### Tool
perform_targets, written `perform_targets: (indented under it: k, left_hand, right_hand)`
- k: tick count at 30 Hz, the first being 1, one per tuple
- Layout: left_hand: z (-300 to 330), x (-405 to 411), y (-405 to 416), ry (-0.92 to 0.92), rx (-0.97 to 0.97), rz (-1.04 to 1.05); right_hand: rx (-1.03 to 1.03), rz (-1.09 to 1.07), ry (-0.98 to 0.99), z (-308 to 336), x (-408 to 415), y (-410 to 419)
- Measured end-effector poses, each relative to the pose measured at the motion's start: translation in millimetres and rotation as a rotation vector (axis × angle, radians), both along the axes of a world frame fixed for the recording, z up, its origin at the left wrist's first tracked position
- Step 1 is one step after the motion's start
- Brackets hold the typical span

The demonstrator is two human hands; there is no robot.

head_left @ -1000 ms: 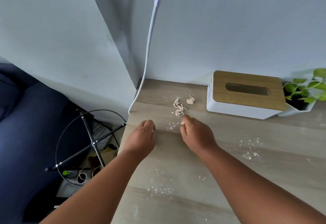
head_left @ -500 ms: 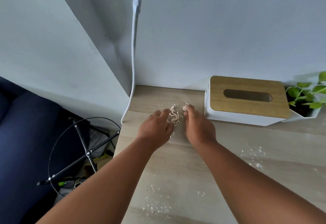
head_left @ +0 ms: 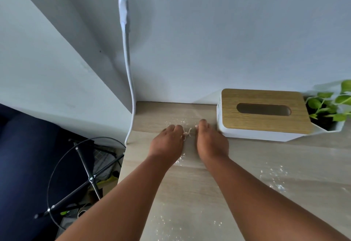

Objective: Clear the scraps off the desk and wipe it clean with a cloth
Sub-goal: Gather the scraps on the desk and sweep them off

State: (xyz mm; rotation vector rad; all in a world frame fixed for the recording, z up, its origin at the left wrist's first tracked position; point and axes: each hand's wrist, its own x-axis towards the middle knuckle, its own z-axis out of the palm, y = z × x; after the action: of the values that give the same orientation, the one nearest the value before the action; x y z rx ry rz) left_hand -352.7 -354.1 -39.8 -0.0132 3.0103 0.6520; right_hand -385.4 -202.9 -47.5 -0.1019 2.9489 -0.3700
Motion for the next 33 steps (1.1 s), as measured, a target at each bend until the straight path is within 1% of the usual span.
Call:
perform_targets:
  k: [7, 10, 14, 18, 21, 25, 28, 33]
  left_hand:
    - [11.3, 15.5, 0.1, 0.017, 0.089, 0.047]
    - [17.7, 28.1, -2.1, 0.007, 0.126, 0.067]
    - [24.1, 45.2, -3.6, -0.01, 0.138, 0.103]
    - [27.7, 66.1, -6.1, -0.043, 0.243, 0.153]
    - [32.9, 84.1, -7.4, -0.072, 0.297, 0.145]
    - [41.9, 106.2, -9.0, -0.045, 0.356, 0.137]
    - [48.7, 121.8, -8.2, -0.045, 0.428, 0.17]
    - [62.5, 150.8, -6.7, -0.041, 0.619, 0.284]
  right_hand:
    - [-0.094, 0.038, 0.132, 6.1, 15.3, 10.9]
    - [-0.139, 0.043, 0.11, 7.3, 26.3, 16.3]
    - [-0.29, -0.002, 0.112, 13.1, 49.5, 21.4]
    - [-0.443, -0.02, 0.068, 19.7, 71.8, 25.5]
    - [-0.495, -0.069, 0.058, 27.2, 86.3, 28.4]
    - [-0.578, -0.138, 0.036, 38.9, 107.0, 31.9]
    - [-0.612, -0.184, 0.018, 46.4, 122.5, 34.7]
    - [-0.608, -0.242, 0.078, 58.9, 152.1, 37.5]
